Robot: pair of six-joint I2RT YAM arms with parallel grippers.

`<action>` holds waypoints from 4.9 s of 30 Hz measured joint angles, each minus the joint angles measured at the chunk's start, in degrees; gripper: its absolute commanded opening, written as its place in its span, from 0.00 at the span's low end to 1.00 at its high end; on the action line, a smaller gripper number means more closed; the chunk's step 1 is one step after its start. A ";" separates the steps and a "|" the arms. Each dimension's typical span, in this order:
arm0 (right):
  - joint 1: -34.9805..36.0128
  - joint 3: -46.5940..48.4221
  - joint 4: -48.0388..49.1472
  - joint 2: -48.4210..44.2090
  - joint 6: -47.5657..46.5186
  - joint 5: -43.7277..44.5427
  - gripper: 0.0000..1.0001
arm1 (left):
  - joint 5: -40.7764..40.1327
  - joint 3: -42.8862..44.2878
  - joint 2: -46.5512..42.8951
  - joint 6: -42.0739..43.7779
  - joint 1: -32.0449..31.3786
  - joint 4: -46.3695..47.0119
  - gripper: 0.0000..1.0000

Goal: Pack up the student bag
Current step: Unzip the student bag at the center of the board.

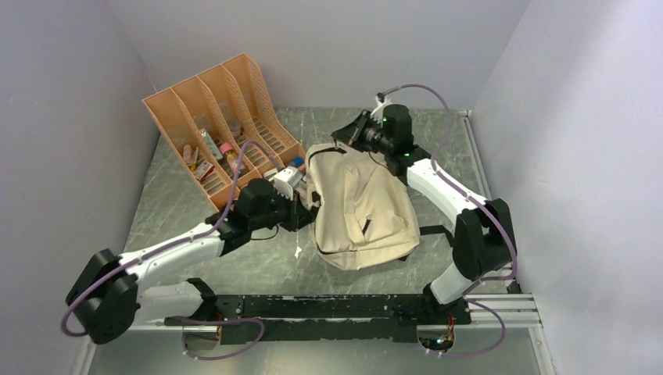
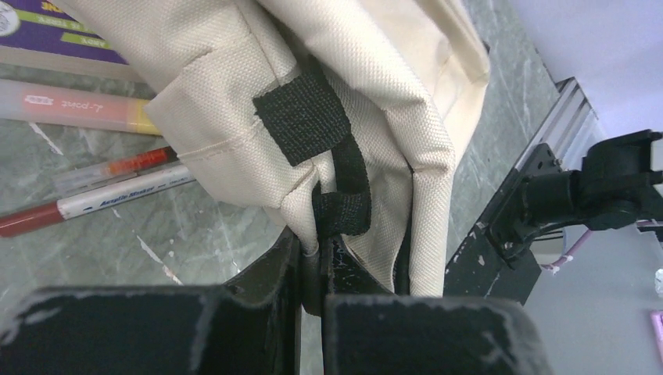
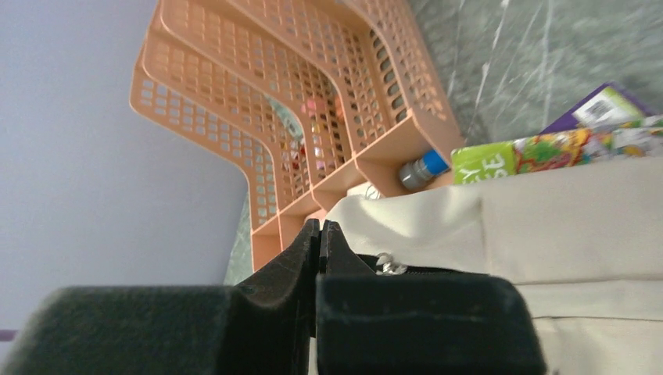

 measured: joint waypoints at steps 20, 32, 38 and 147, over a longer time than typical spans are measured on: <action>-9.42 -0.57 -1.11 -6.99 -3.02 -5.62 0.00 | -8.98 -1.62 -29.24 -3.13 -0.26 -16.76 0.55; -9.70 -0.57 -4.96 -14.71 -5.97 -6.88 0.00 | -17.75 15.45 -23.15 8.92 -0.33 -19.02 0.77; -9.73 0.07 -11.69 -16.57 -6.01 -4.17 0.00 | -15.80 14.93 -13.20 18.34 -0.33 -4.63 0.76; -9.57 -24.94 -2.16 -39.58 -63.80 -0.33 0.72 | -10.45 29.73 30.60 28.13 -8.15 41.57 0.05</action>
